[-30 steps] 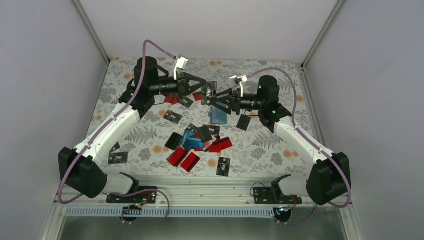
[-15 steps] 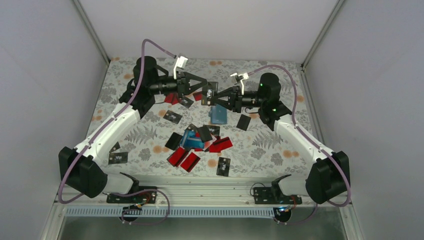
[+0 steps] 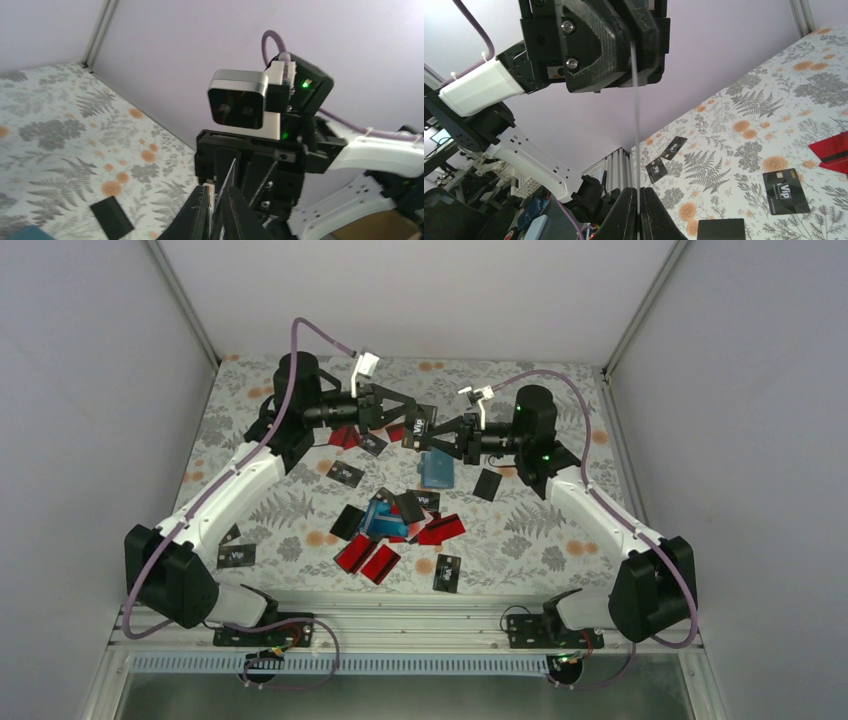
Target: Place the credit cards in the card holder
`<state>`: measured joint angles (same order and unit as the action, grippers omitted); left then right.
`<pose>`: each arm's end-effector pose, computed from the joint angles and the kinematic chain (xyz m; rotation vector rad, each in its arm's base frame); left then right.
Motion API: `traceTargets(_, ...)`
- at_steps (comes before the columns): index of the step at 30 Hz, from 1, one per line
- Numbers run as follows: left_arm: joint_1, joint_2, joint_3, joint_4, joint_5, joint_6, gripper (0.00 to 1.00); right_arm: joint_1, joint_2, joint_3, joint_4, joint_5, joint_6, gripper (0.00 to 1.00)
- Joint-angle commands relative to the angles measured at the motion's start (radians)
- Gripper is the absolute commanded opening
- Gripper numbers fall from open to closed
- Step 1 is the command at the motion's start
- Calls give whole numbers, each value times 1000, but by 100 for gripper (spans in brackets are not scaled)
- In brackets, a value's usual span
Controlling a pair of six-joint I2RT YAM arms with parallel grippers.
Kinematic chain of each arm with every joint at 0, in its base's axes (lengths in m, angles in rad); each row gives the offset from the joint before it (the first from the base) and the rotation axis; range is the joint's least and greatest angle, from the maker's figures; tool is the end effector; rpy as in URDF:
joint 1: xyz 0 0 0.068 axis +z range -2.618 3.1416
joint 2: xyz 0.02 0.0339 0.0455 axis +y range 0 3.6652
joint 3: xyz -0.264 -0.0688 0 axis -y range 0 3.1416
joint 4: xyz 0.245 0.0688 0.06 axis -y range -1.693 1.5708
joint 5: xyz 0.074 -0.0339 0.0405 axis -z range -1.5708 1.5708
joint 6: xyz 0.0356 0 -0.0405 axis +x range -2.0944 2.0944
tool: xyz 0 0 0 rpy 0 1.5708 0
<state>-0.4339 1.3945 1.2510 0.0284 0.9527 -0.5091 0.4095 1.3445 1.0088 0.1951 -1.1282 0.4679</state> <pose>0.2770 -0.1603 0.3869 0.7177 1.7295 -1.4707 0.2626 0.1490 0.3342 -0.8677 1.6948 1.5713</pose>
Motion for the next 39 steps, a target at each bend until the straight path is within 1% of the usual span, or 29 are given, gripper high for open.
traceTargets(1, -2, 26, 3, -32, -53, 44, 18, 0, -19, 30, -63, 85, -50, 4)
traceTargets(2, 0, 28, 6, -54, -80, 61, 27, 0, -22, 31, -93, 124, -60, 4)
traceTargets(3, -2, 30, 4, -73, -110, 80, 39, -1, -25, 30, -127, 166, -71, 4)
traceTargets(4, -2, 33, 5, -94, -145, 105, 54, -3, -26, 27, -172, 211, -80, 4)
traceTargets(7, -1, 49, -1, -148, -255, 147, 74, -10, -38, -2, -269, 403, -95, 4)
traceTargets(9, -1, 69, -10, -178, -321, 169, 80, -18, -48, -28, -328, 524, -94, 4)
traceTargets(12, -19, 117, -15, -234, -431, 206, 82, -32, -62, -60, -410, 690, -81, 4)
traceTargets(16, -75, 230, 24, -321, -635, 239, 82, -43, -84, -83, -490, 828, -80, 4)
traceTargets(18, -100, 296, 54, -356, -715, 222, 82, -44, -92, -82, -525, 878, -81, 4)
traceTargets(22, -160, 429, 124, -395, -830, 189, 80, -44, -102, -78, -585, 954, -89, 4)
traceTargets(26, -202, 547, 218, -469, -936, 167, 77, -46, -112, -83, -612, 977, -92, 4)
traceTargets(29, -208, 607, 247, -490, -975, 143, 74, -46, -115, -92, -614, 976, -94, 4)
traceTargets(39, -223, 659, 246, -465, -959, 142, 68, -47, -93, -113, -594, 958, -92, 4)
